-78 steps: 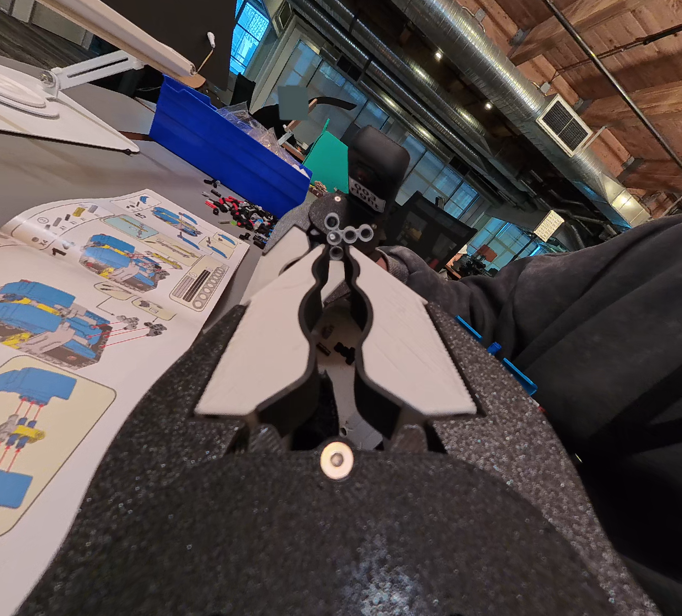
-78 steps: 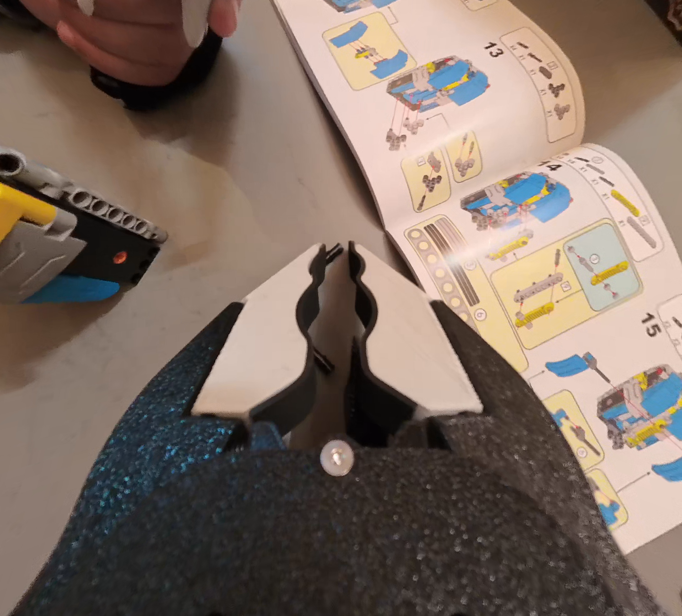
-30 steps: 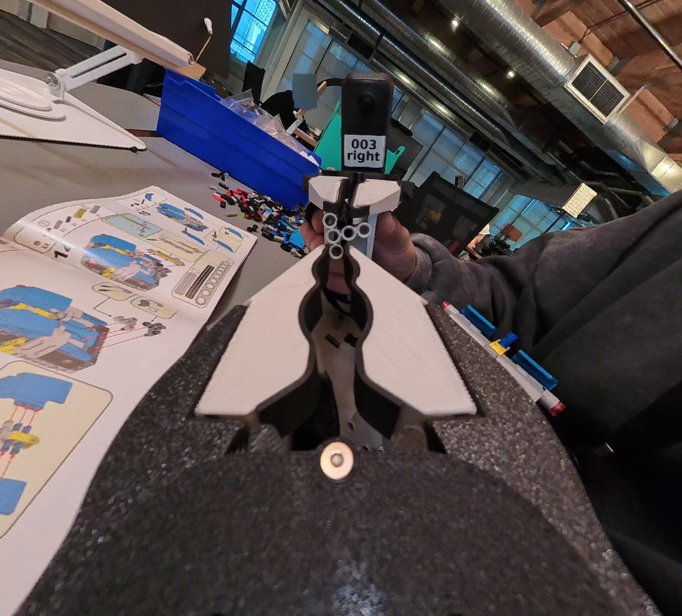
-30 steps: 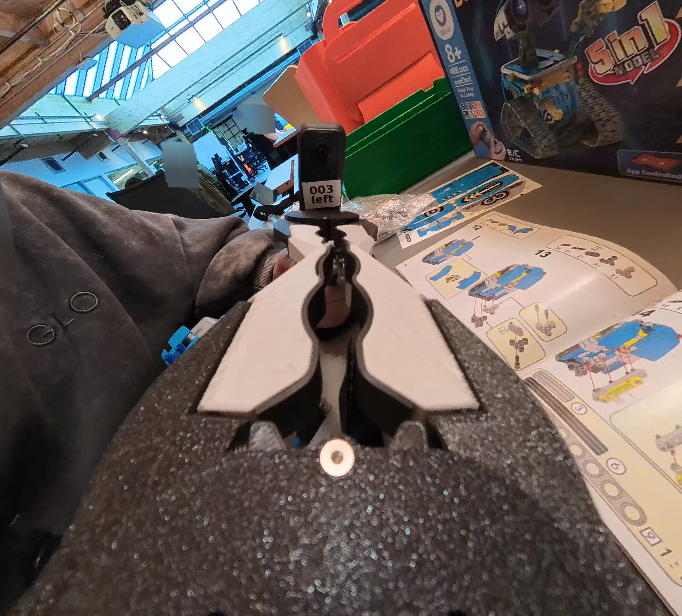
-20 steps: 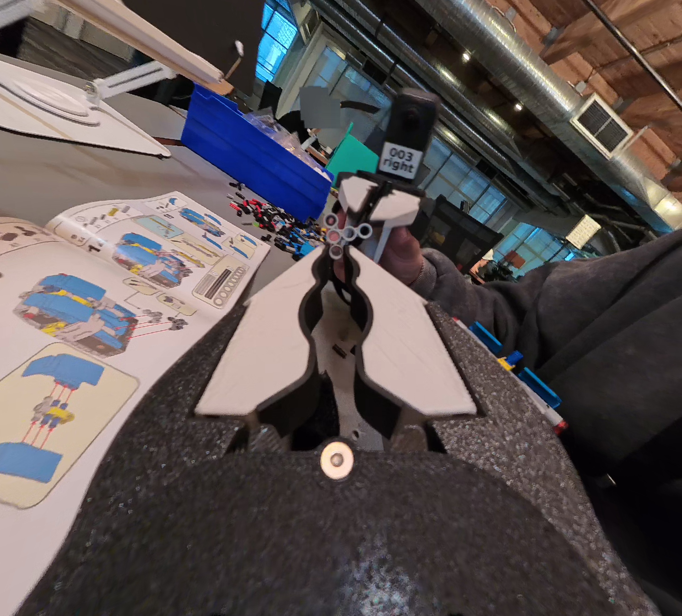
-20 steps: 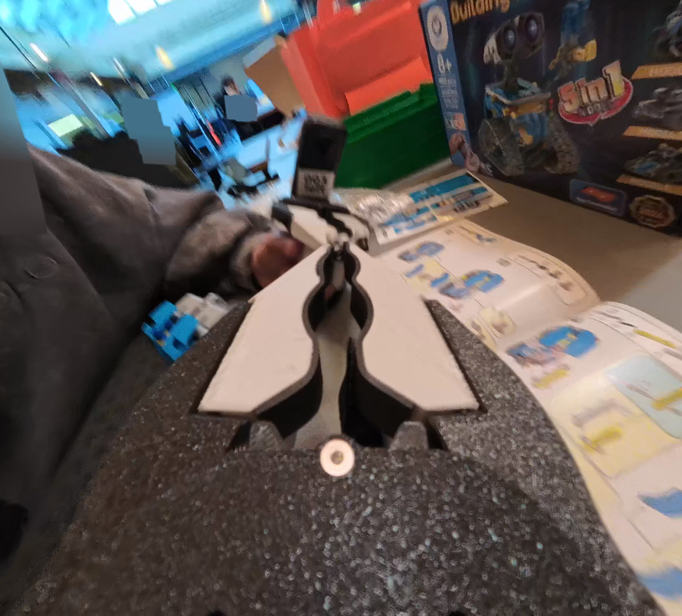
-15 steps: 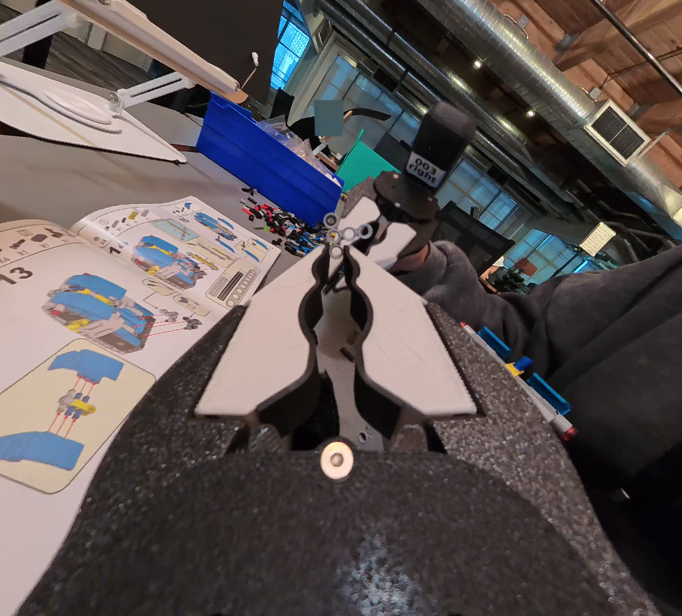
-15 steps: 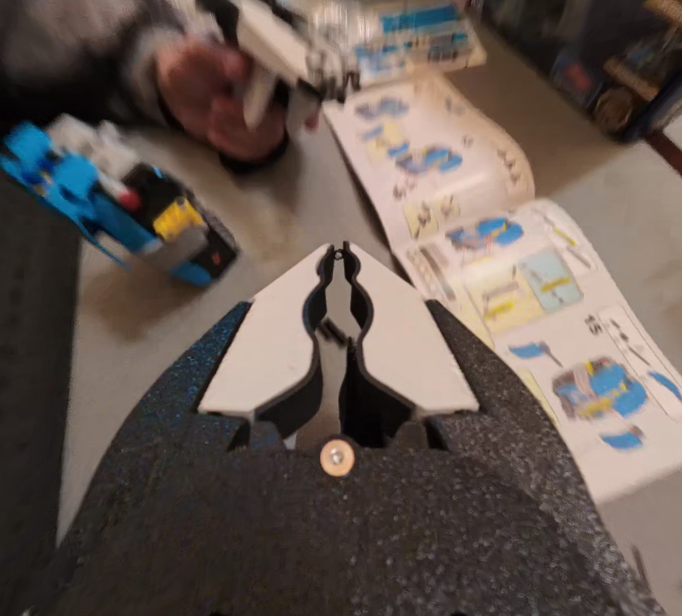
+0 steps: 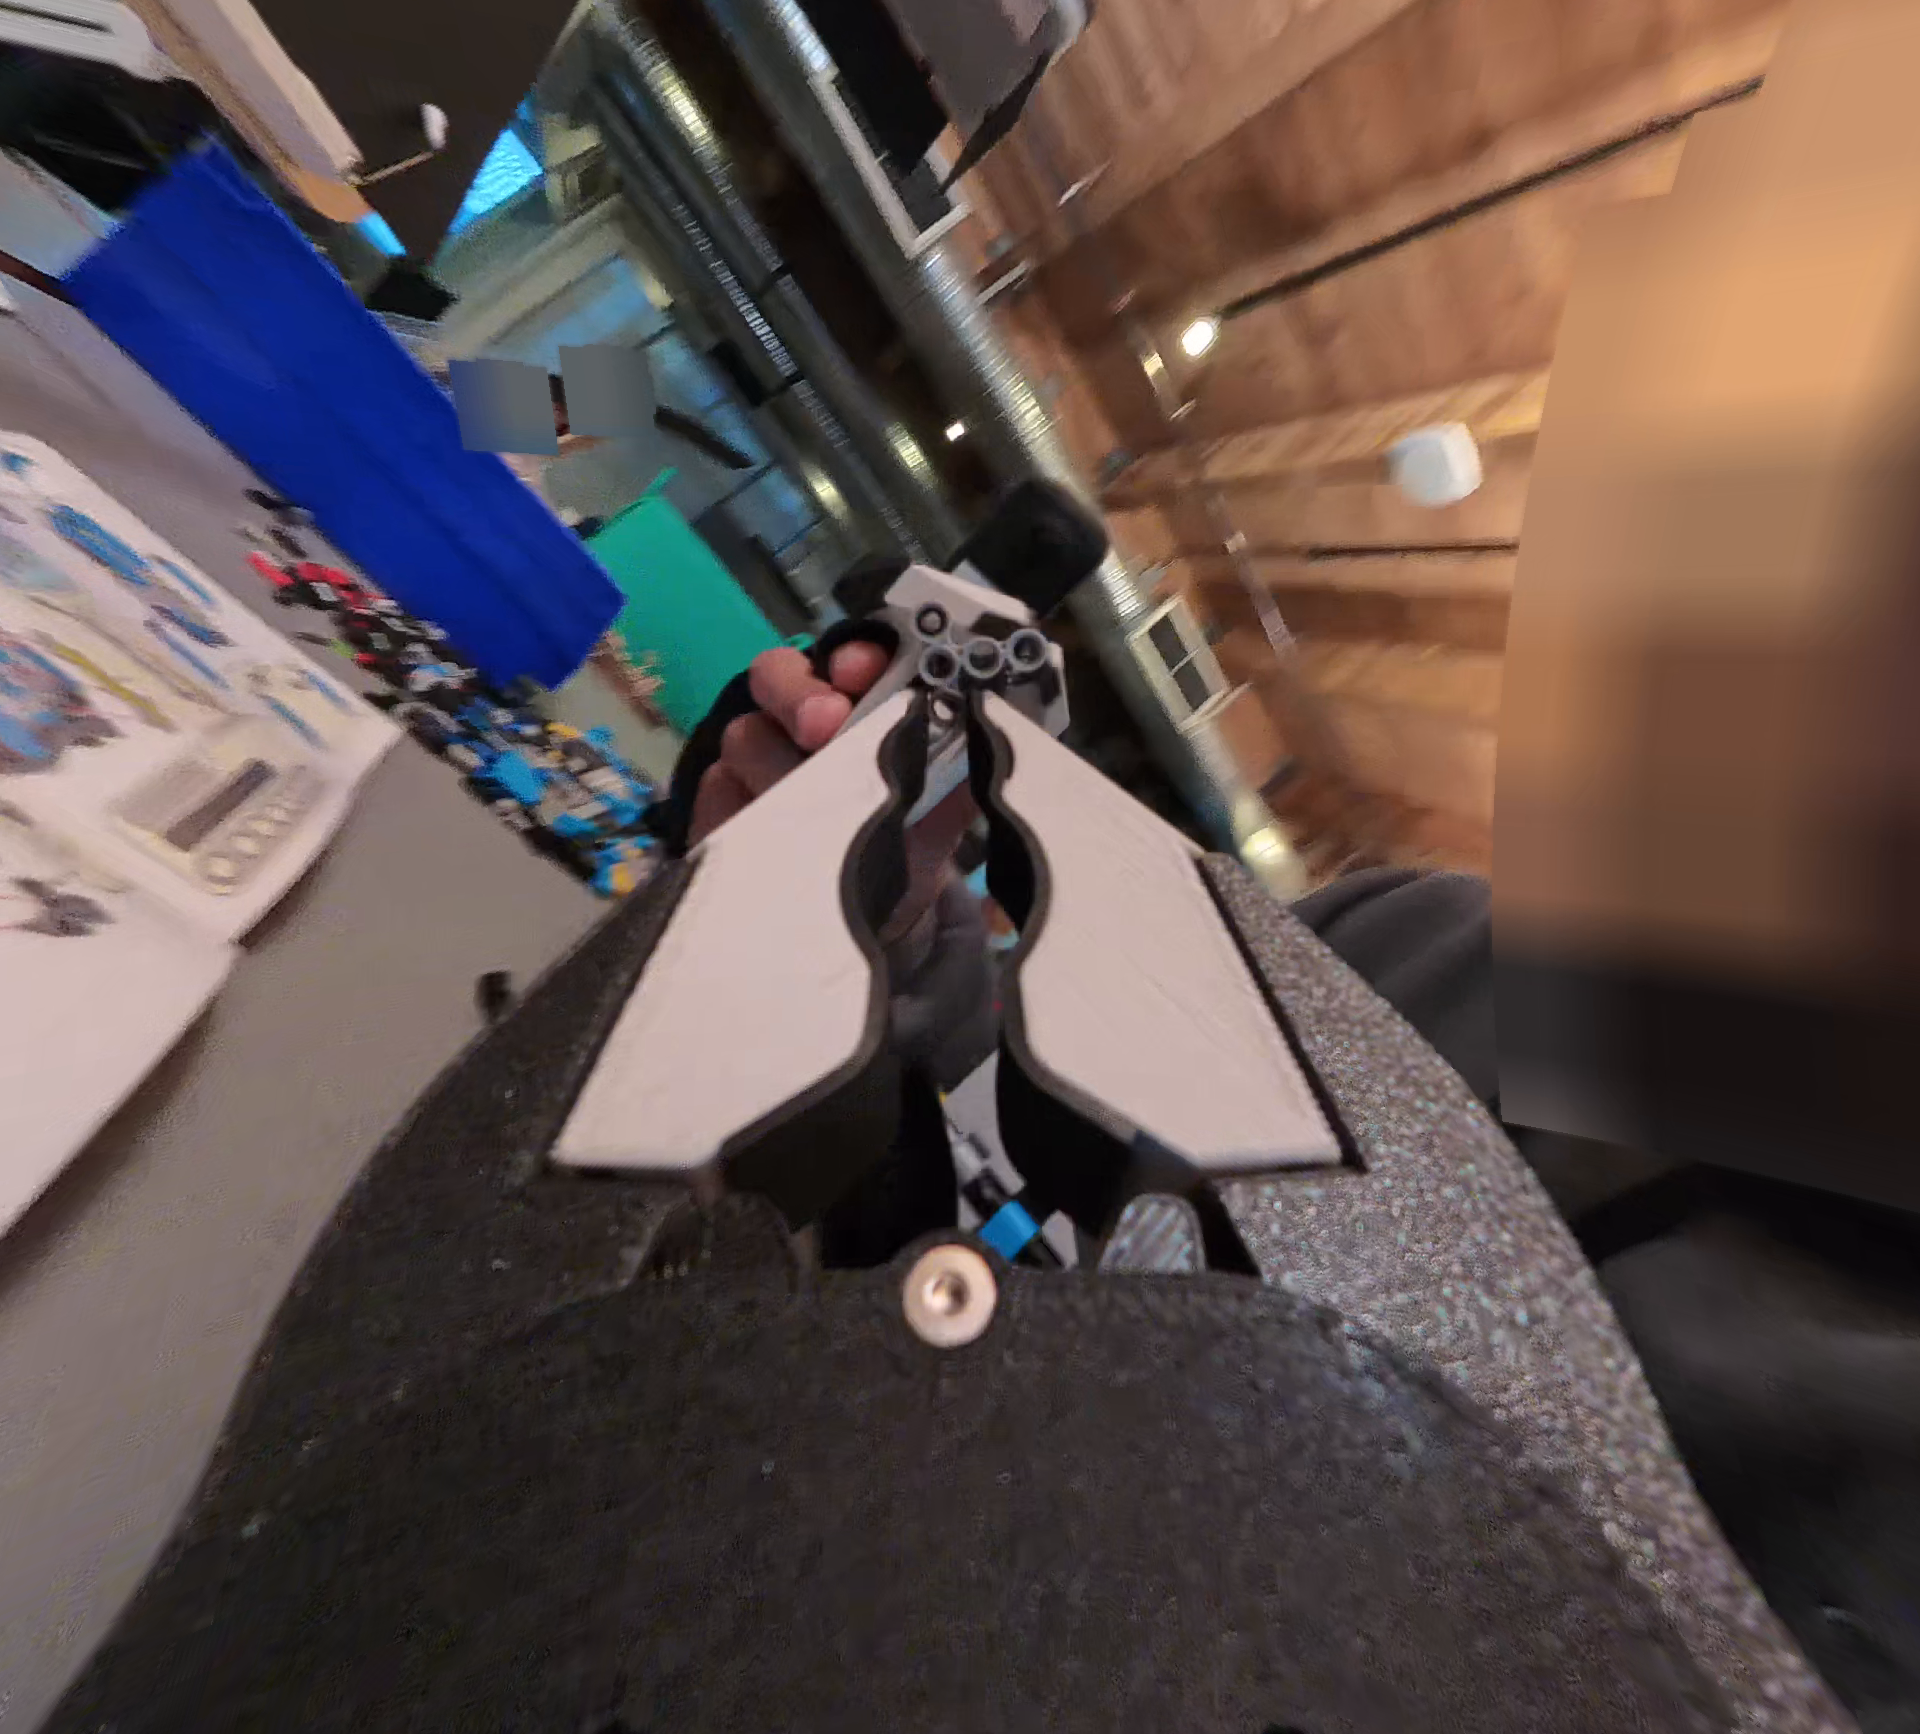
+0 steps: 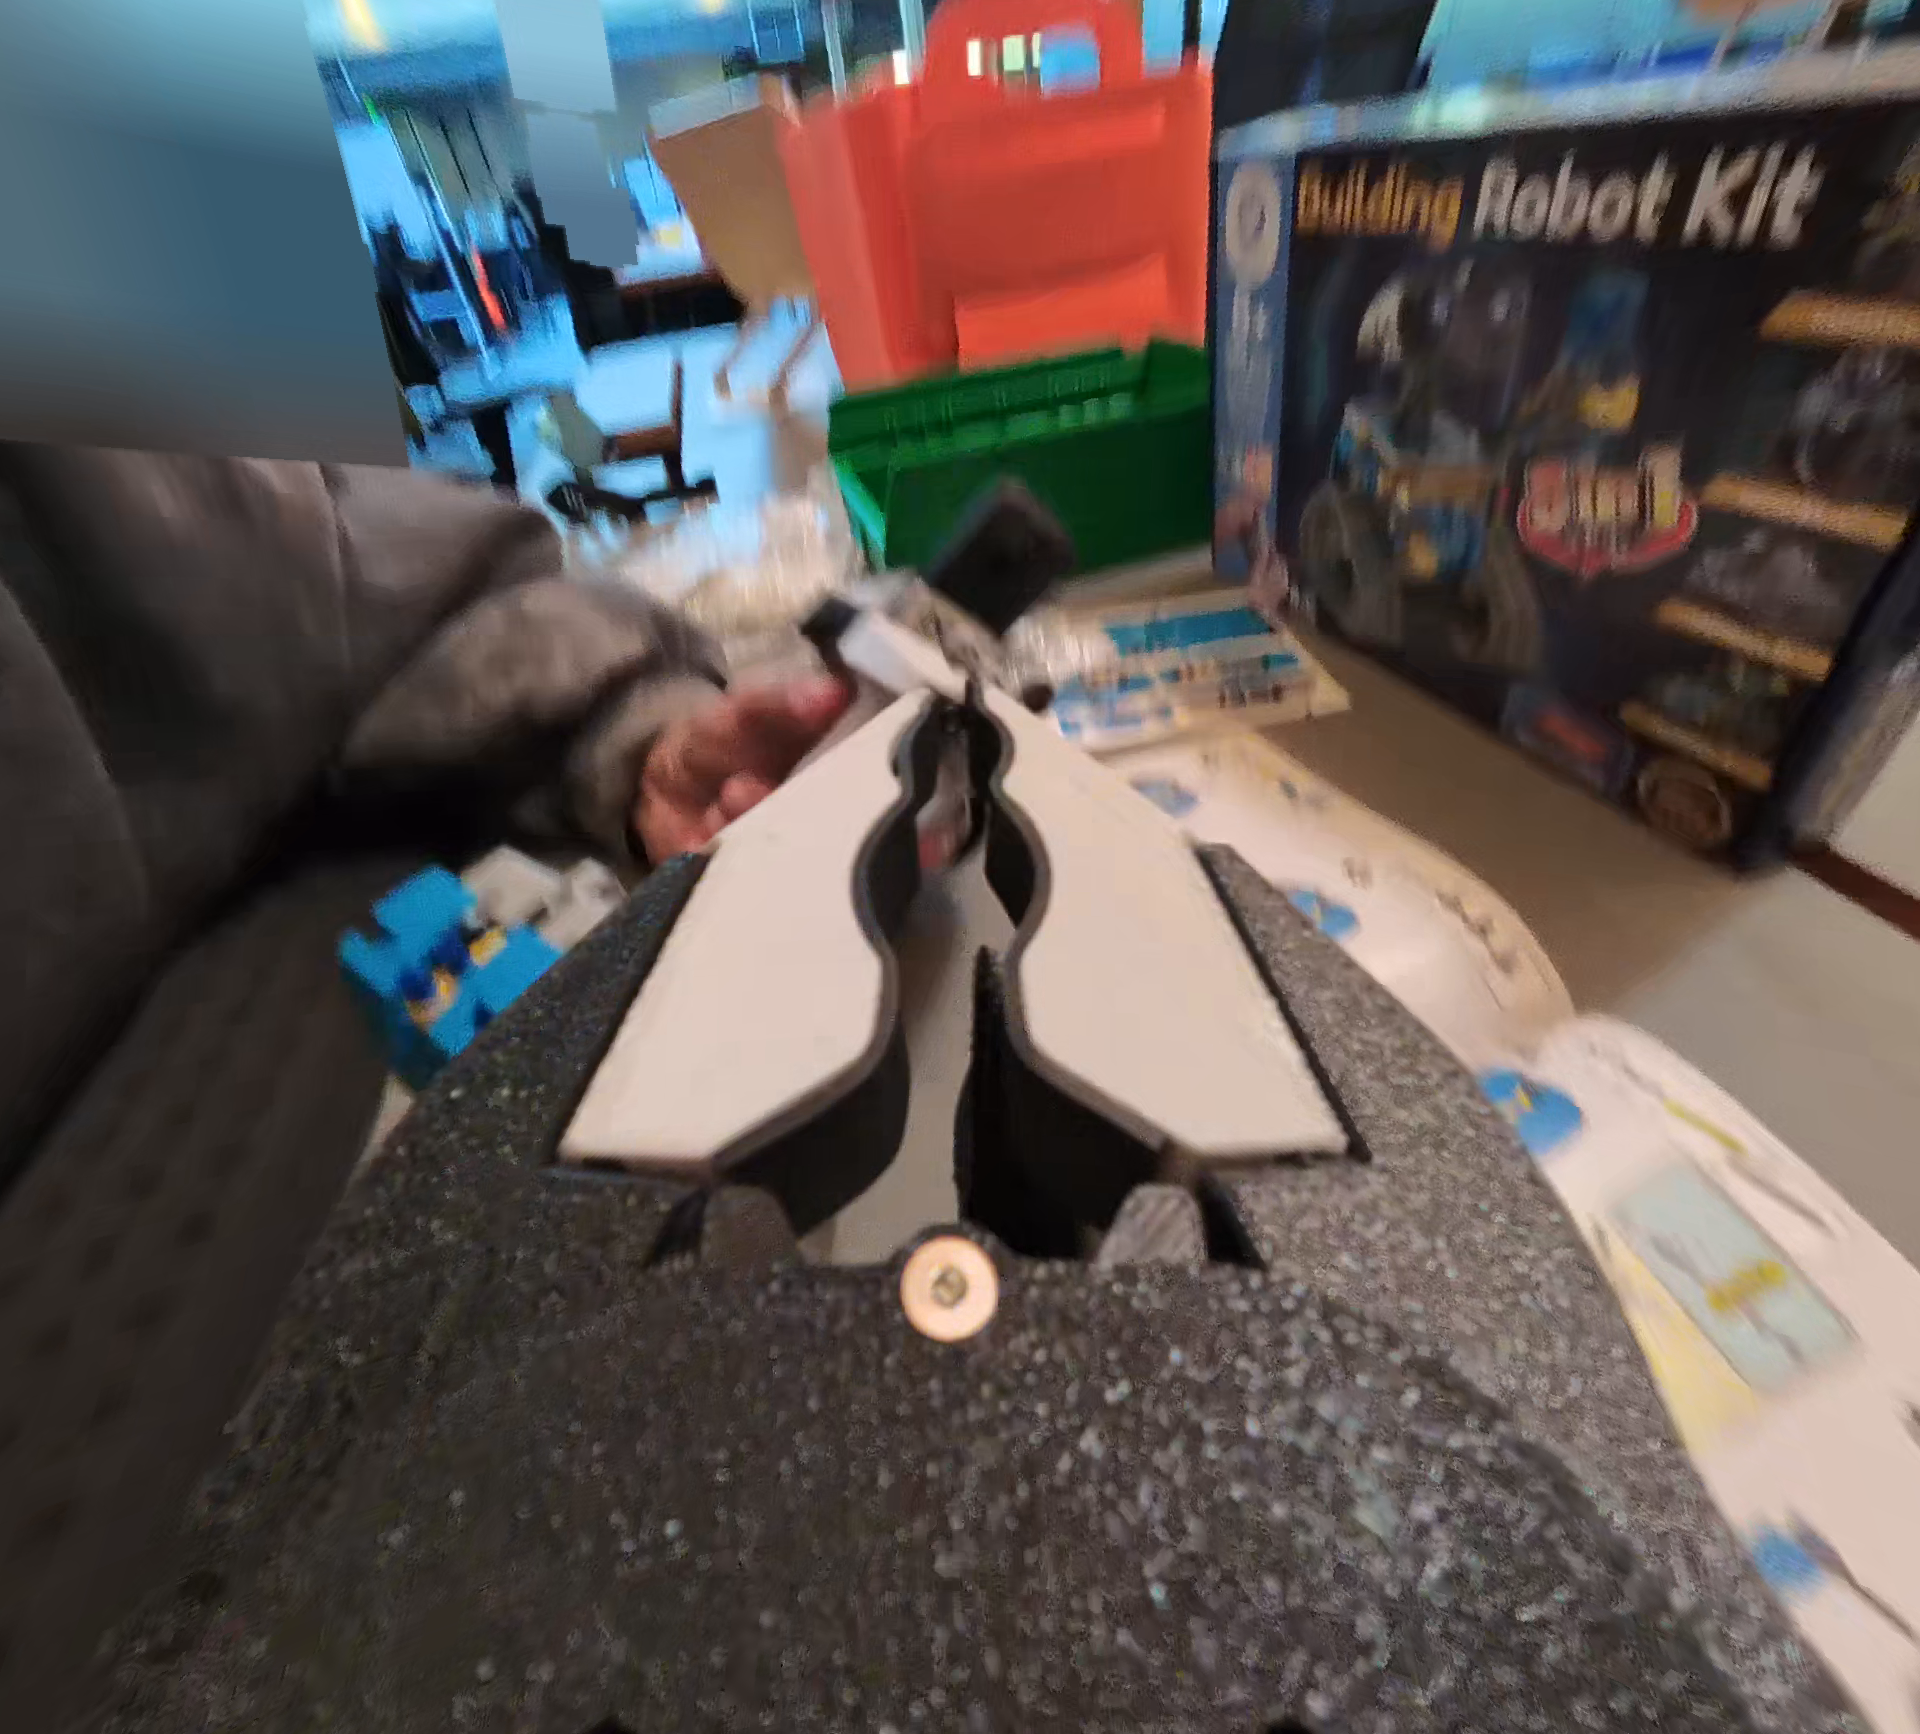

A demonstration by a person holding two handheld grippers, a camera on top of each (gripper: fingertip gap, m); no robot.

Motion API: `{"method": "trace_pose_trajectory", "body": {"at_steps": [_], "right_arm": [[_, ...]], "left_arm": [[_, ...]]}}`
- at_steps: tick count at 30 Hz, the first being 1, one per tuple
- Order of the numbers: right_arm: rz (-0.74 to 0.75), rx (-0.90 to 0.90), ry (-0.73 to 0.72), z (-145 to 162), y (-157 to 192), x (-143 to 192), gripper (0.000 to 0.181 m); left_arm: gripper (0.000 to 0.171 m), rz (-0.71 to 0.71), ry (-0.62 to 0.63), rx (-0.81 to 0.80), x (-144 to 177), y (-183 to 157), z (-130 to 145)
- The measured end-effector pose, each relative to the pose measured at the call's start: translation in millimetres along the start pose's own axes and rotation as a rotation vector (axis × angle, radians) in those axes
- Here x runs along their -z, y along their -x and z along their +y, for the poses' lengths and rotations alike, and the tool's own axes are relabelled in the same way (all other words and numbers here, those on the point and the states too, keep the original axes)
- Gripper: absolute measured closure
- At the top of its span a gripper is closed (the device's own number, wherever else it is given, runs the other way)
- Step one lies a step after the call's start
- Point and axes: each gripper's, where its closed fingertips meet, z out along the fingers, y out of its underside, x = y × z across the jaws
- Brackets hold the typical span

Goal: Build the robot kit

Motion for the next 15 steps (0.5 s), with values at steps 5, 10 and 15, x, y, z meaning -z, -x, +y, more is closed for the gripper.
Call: {"method": "trace_pose_trajectory", "body": {"at_steps": [5, 10, 15], "right_arm": [[0.053, 0.112, 0.0, -4.3, 2.6, -15.8, 0.178], [0.08, 0.153, -0.002, -7.9, 1.5, -11.8, 0.178], [0.098, 0.205, 0.036, -0.6, 2.7, -15.8, 0.178]], "left_arm": [[0.166, 0.119, -0.062, 0.127, 1.5, -11.1, -5.3], [0.166, 0.147, -0.068, 0.16, 1.1, -13.3, -4.6], [0.166, 0.162, -0.082, 0.186, 2.0, -13.8, -6.2]]}}
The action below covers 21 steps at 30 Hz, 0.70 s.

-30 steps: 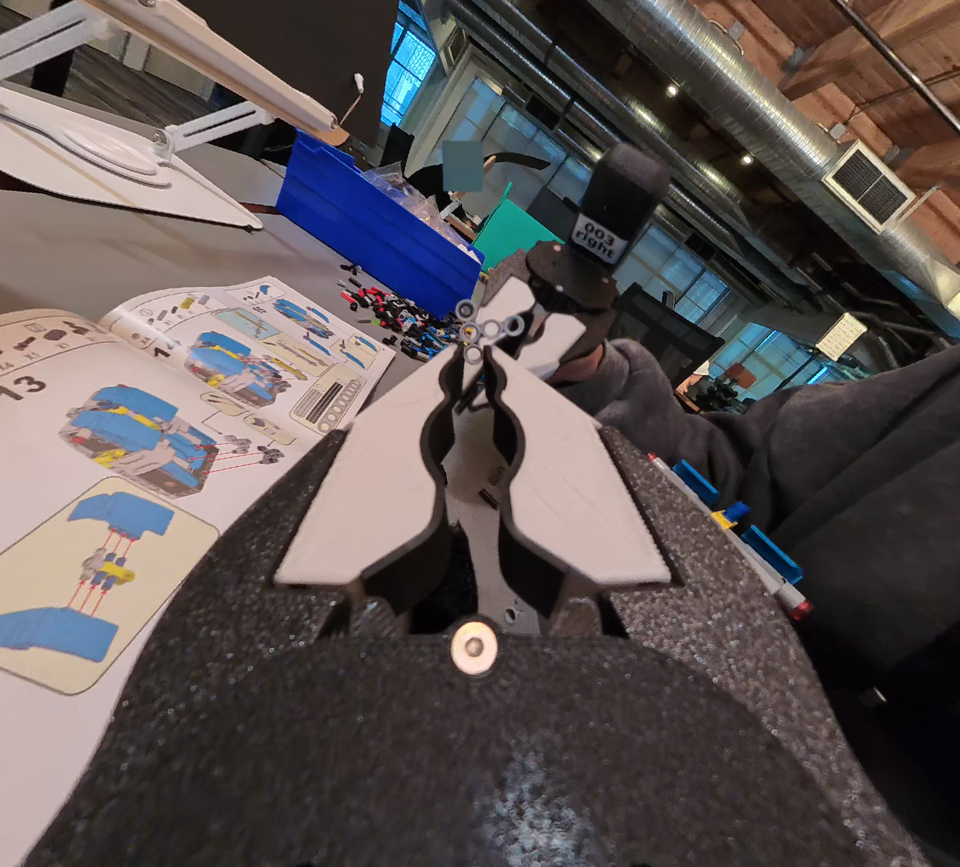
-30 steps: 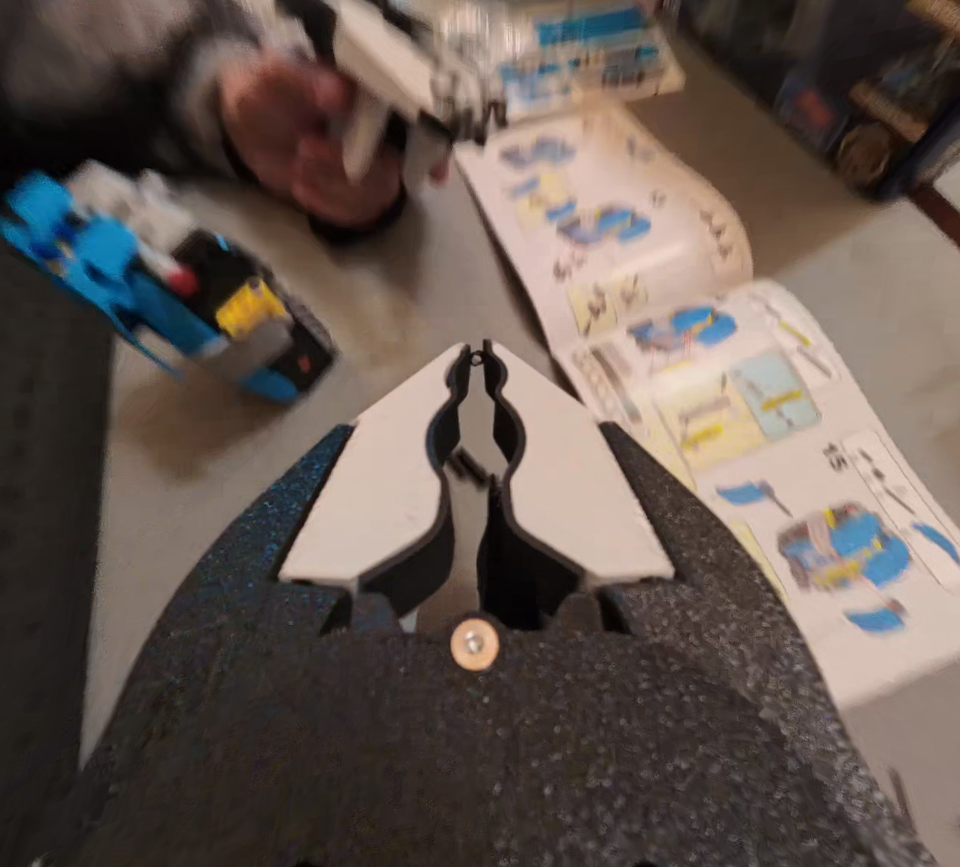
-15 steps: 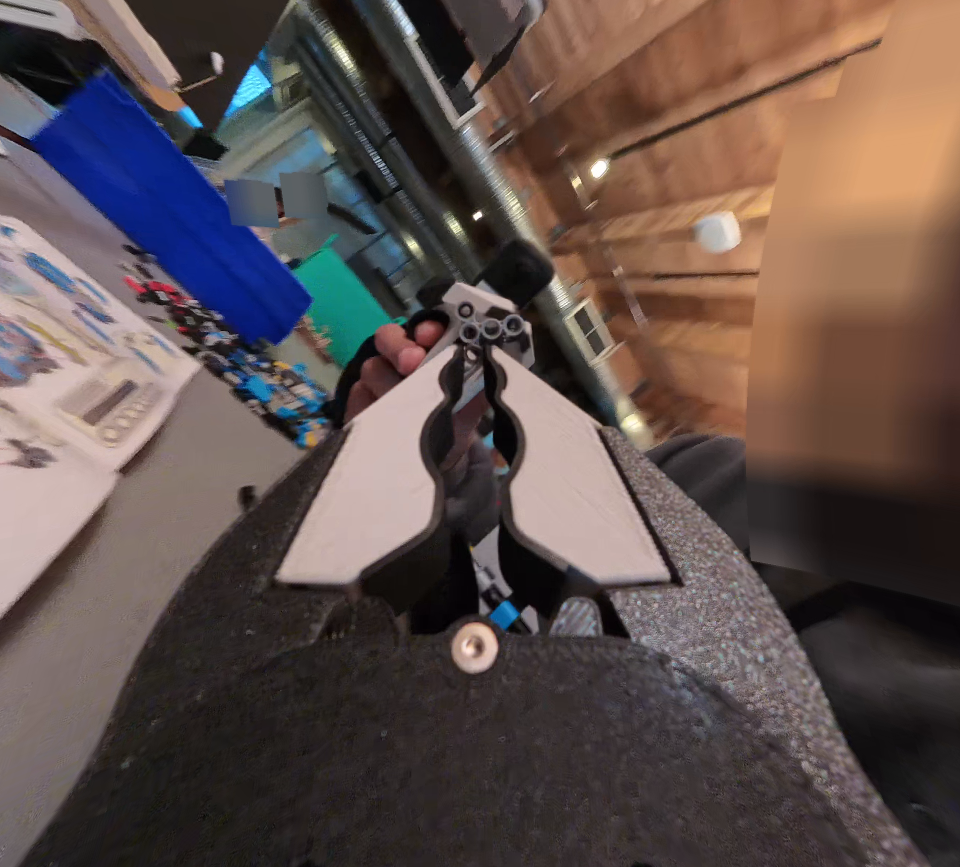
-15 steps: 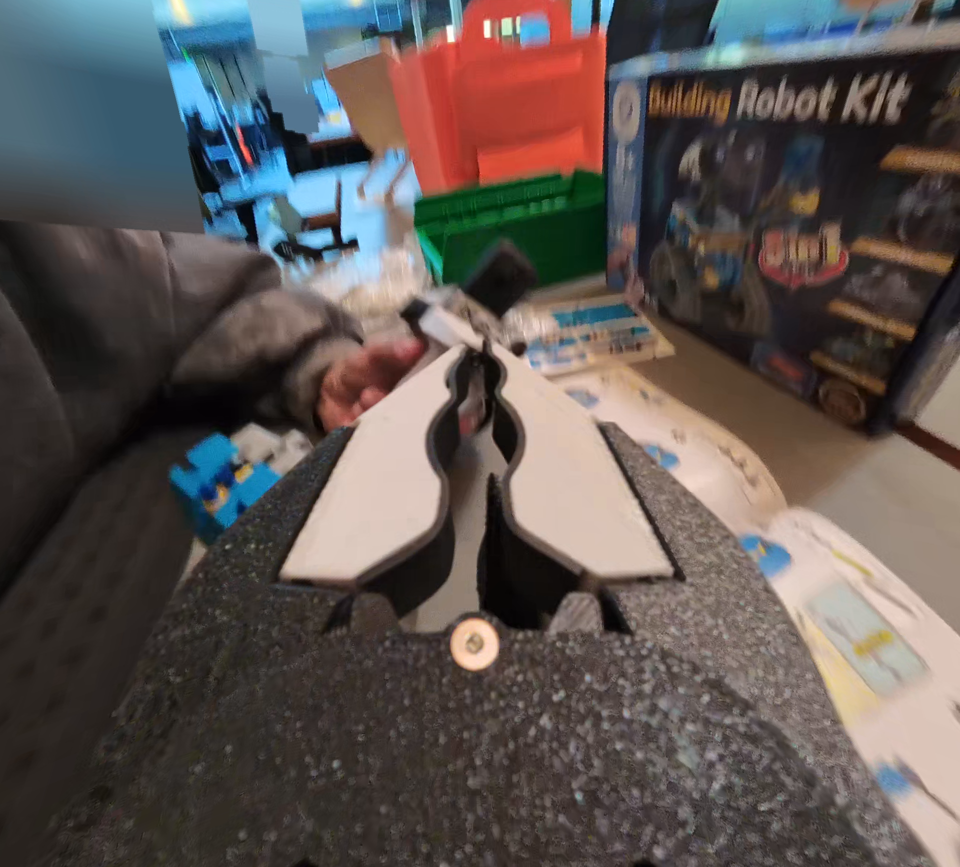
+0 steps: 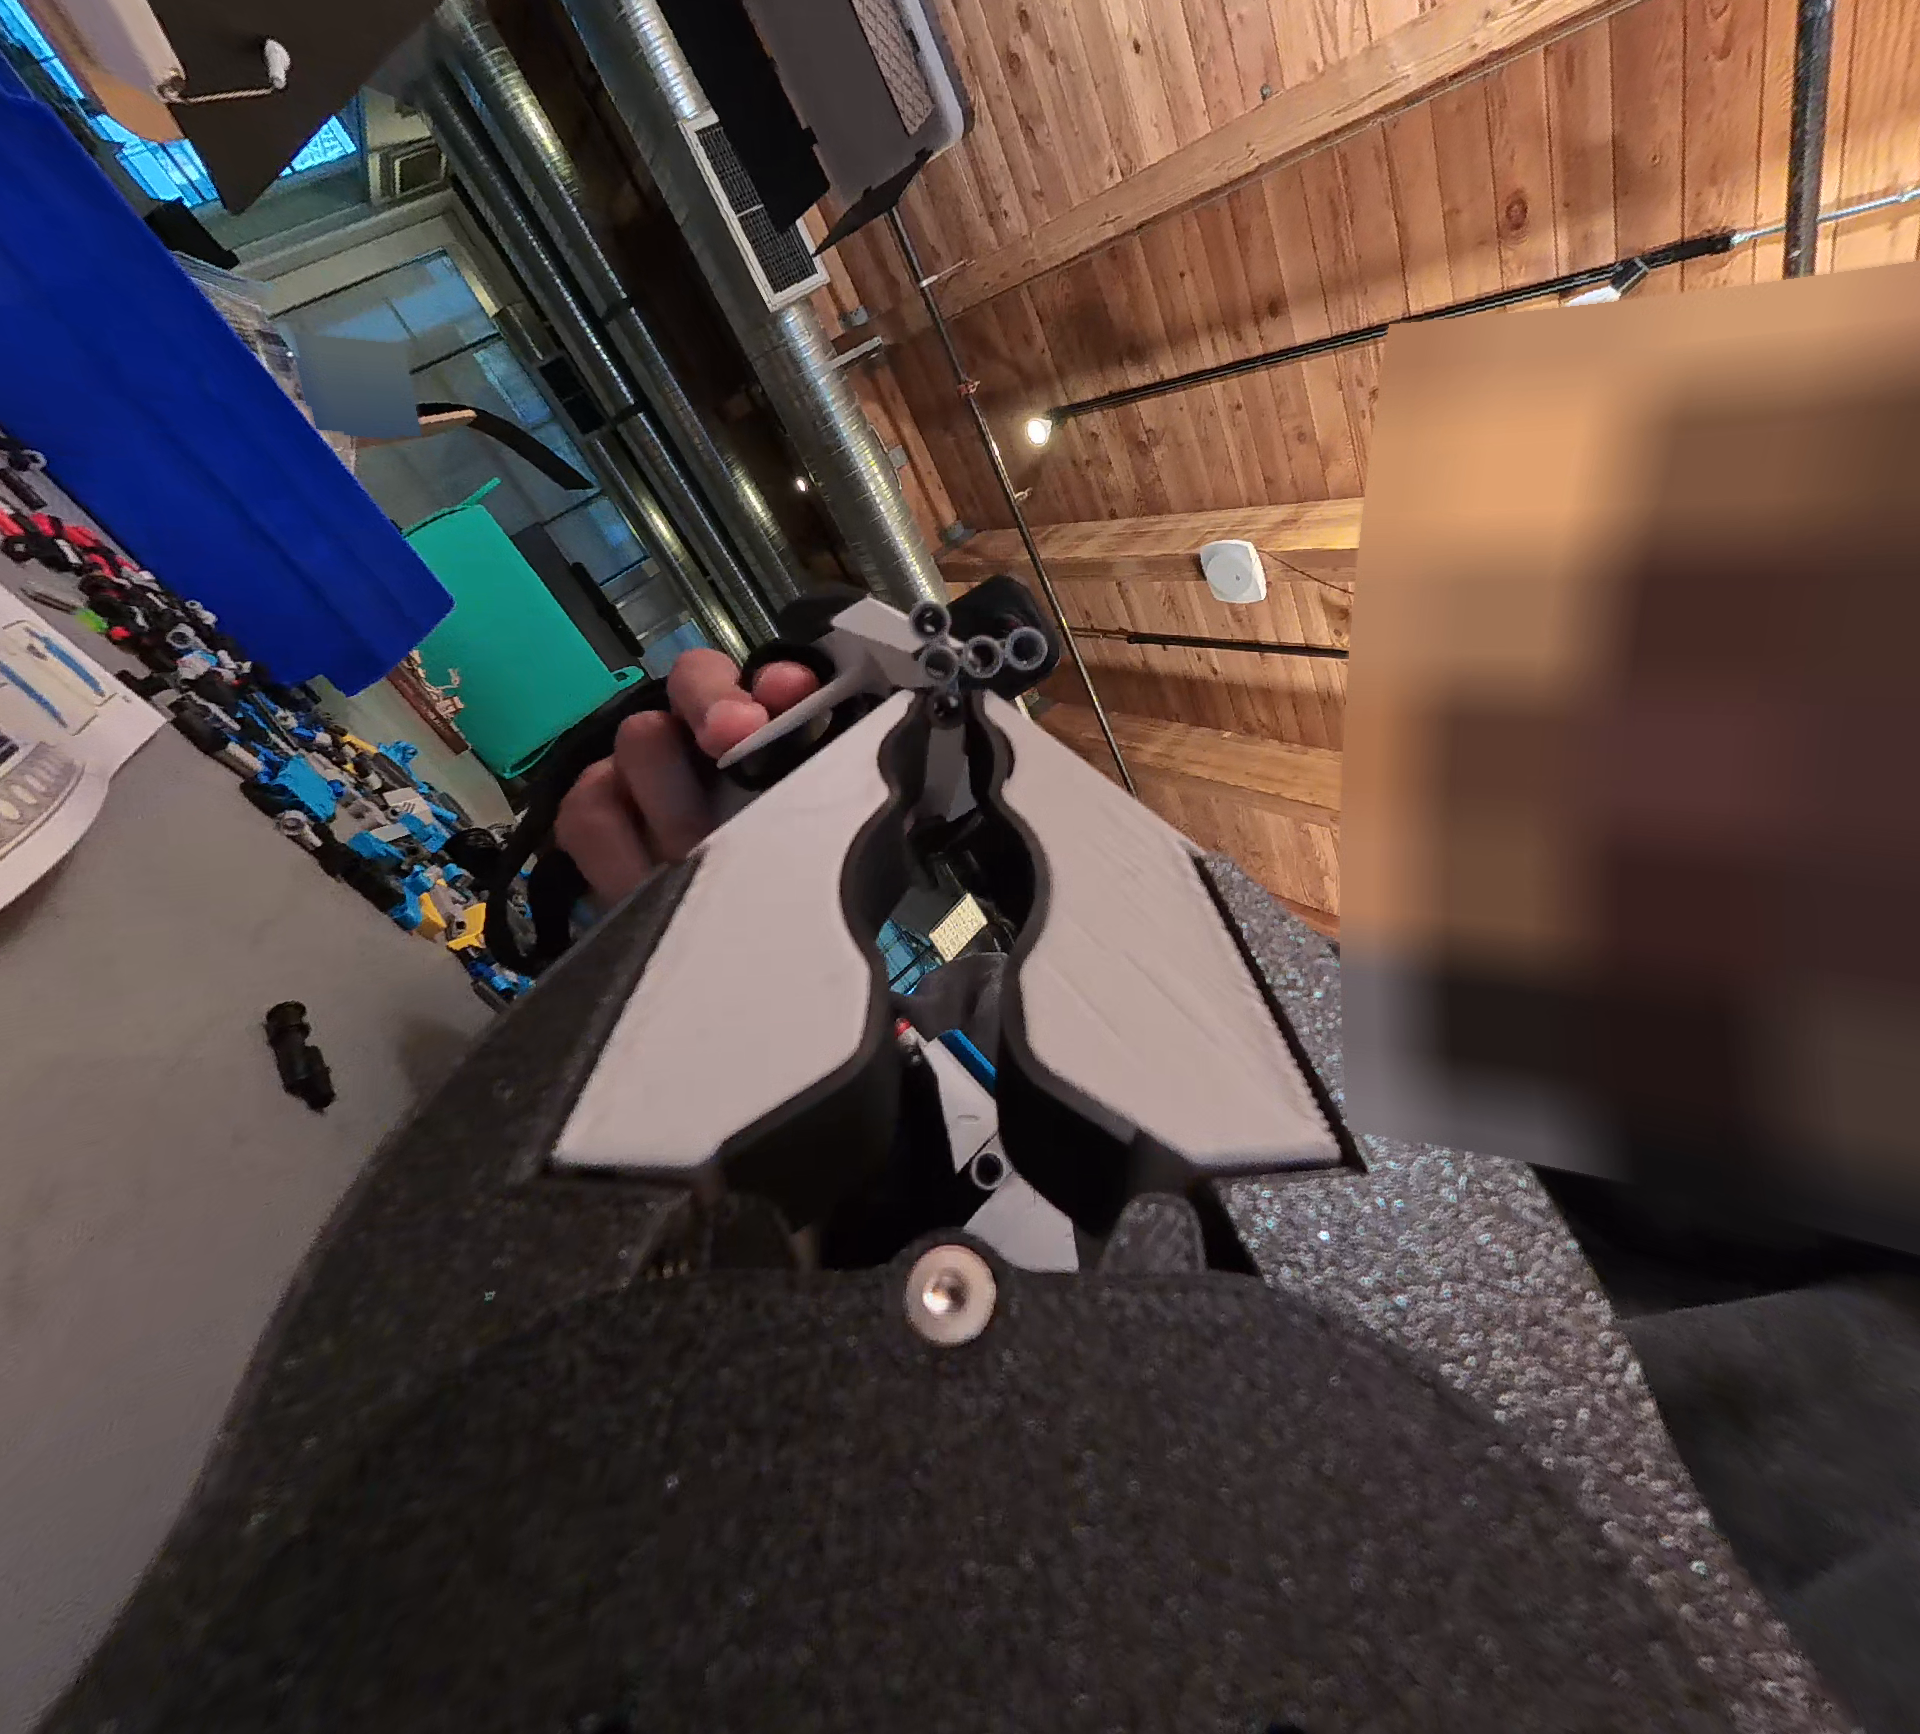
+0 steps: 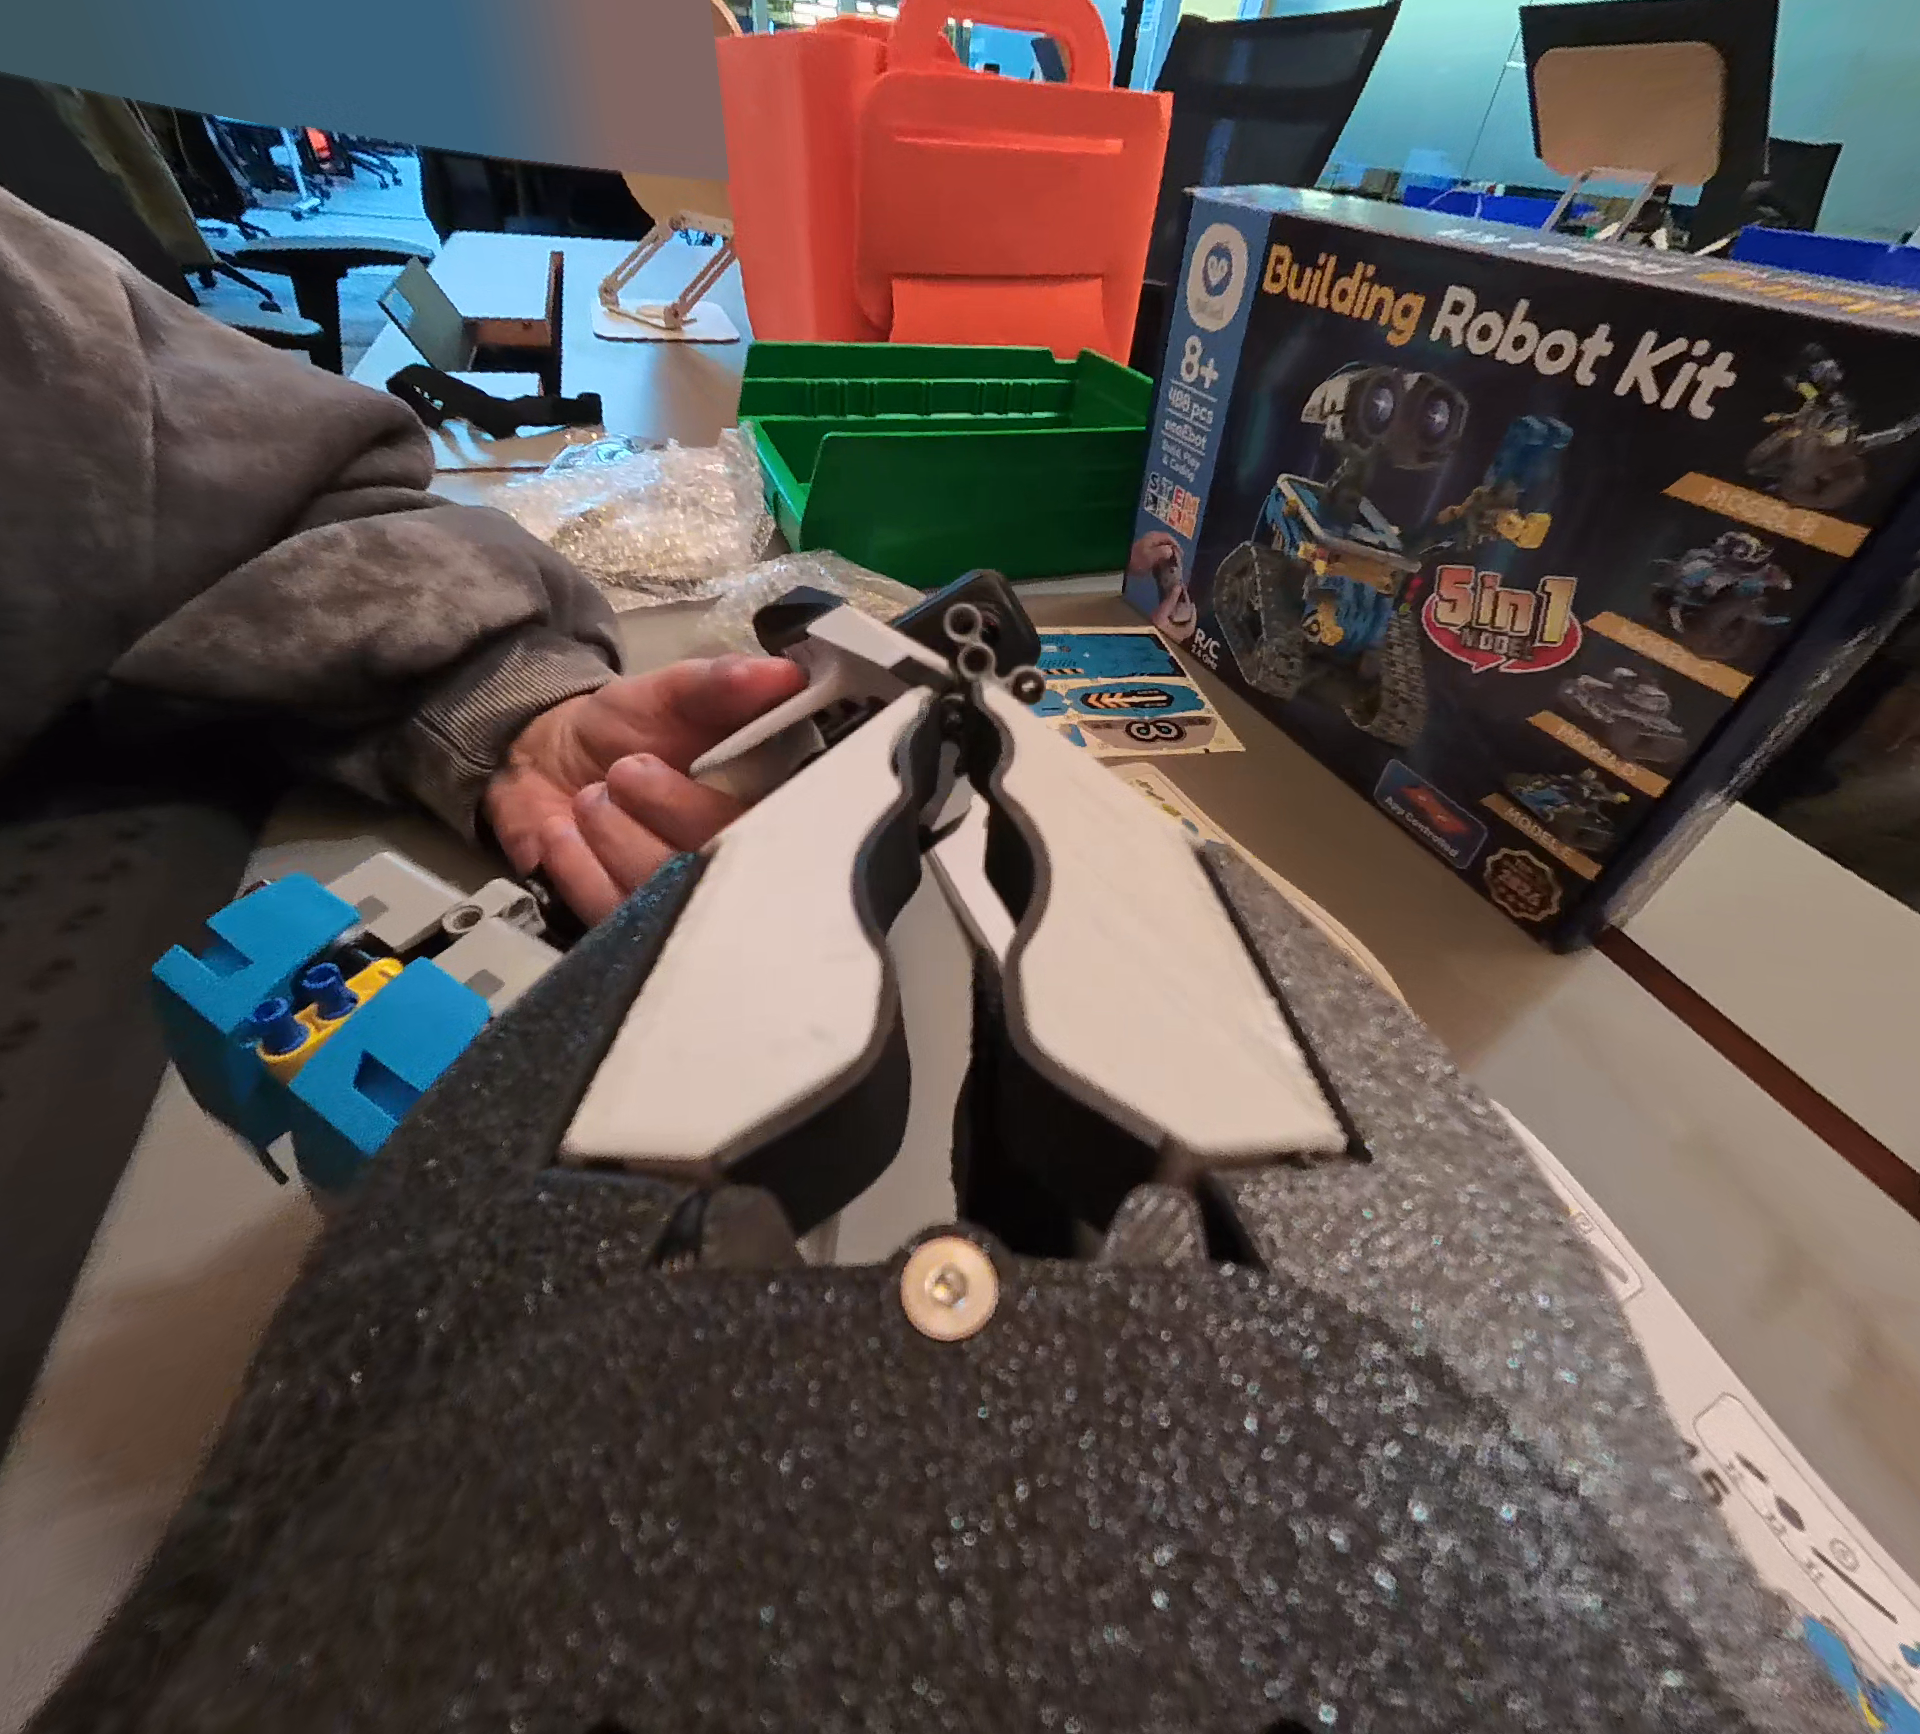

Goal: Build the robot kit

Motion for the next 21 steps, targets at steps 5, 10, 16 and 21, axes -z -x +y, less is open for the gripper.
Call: {"method": "trace_pose_trajectory", "body": {"at_steps": [5, 10, 16, 21], "right_arm": [[-0.012, 0.007, -0.004, 0.0, 3.0, -0.7, 0.178], [-0.041, 0.021, 0.021, 2.8, 5.3, -0.2, 0.178], [-0.09, 0.042, 0.051, 4.8, 13.6, 3.8, 0.178], [-0.053, 0.003, 0.033, 3.1, 7.1, 5.6, 0.175]], "left_arm": [[0.166, 0.019, -0.011, 0.035, 0.2, -1.1, 0.7], [0.166, 0.001, 0.032, -0.001, -0.1, -0.7, 5.0], [0.166, -0.021, 0.125, -0.08, -2.8, -2.1, 15.7], [0.165, -0.027, 0.113, -0.105, -4.6, -0.4, 11.4]]}}
